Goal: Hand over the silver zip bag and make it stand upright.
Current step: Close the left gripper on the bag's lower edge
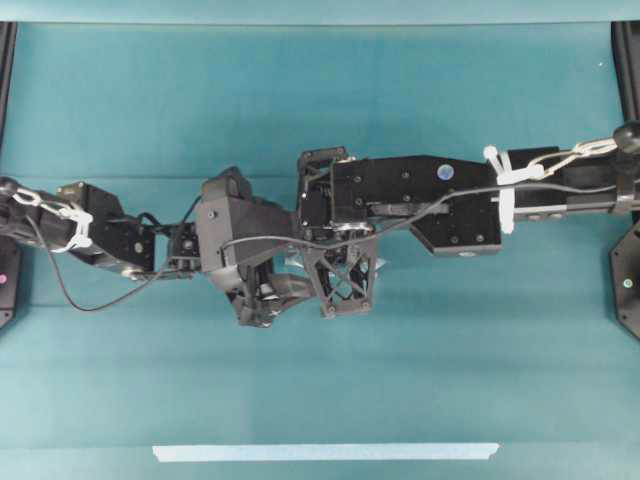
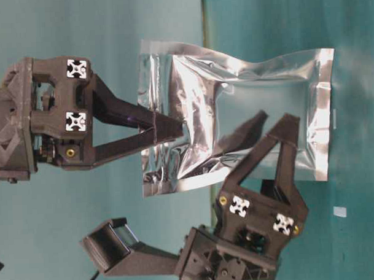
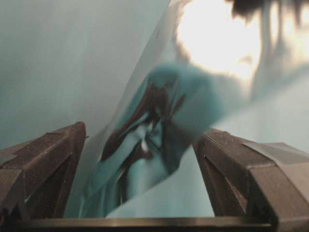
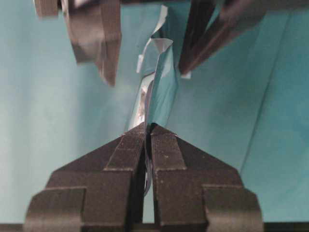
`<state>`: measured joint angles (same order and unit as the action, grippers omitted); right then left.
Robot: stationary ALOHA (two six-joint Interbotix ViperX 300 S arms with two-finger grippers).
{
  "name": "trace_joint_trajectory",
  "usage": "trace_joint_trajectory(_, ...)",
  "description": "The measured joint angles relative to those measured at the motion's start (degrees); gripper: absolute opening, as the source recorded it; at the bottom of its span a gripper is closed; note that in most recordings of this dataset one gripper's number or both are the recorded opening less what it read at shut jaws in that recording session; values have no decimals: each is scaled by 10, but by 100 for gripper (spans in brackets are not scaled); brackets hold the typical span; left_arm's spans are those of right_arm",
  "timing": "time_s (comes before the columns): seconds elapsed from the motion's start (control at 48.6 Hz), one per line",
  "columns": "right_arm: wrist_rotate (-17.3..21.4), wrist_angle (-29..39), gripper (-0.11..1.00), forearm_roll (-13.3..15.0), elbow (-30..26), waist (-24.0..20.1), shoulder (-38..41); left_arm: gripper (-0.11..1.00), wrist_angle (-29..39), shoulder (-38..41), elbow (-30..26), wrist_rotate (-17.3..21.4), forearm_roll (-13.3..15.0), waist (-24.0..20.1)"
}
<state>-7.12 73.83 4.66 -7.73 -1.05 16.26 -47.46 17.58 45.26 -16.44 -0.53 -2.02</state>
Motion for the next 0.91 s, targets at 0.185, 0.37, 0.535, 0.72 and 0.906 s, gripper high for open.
trace_joint_trajectory(0.185, 0, -9, 4, 0, 10, 0, -2, 86, 13, 1, -1, -19, 0, -1)
trace_joint_trajectory(0.37, 0, -13, 4, 0, 13, -1, -2, 51, 15, 2, 6, -18, 0, -5)
trace_joint_trajectory(0.535, 0, -19, 4, 1, 13, 0, -2, 40, 7, 2, 16, -11, 0, -5)
trace_joint_trajectory(0.72, 0, -21, 4, 1, 13, 1, -2, 40, 7, 3, 17, 2, 0, -5)
trace_joint_trajectory(0.906, 0, -21, 4, 0, 14, 1, -2, 39, 13, 5, 12, 16, 0, -5)
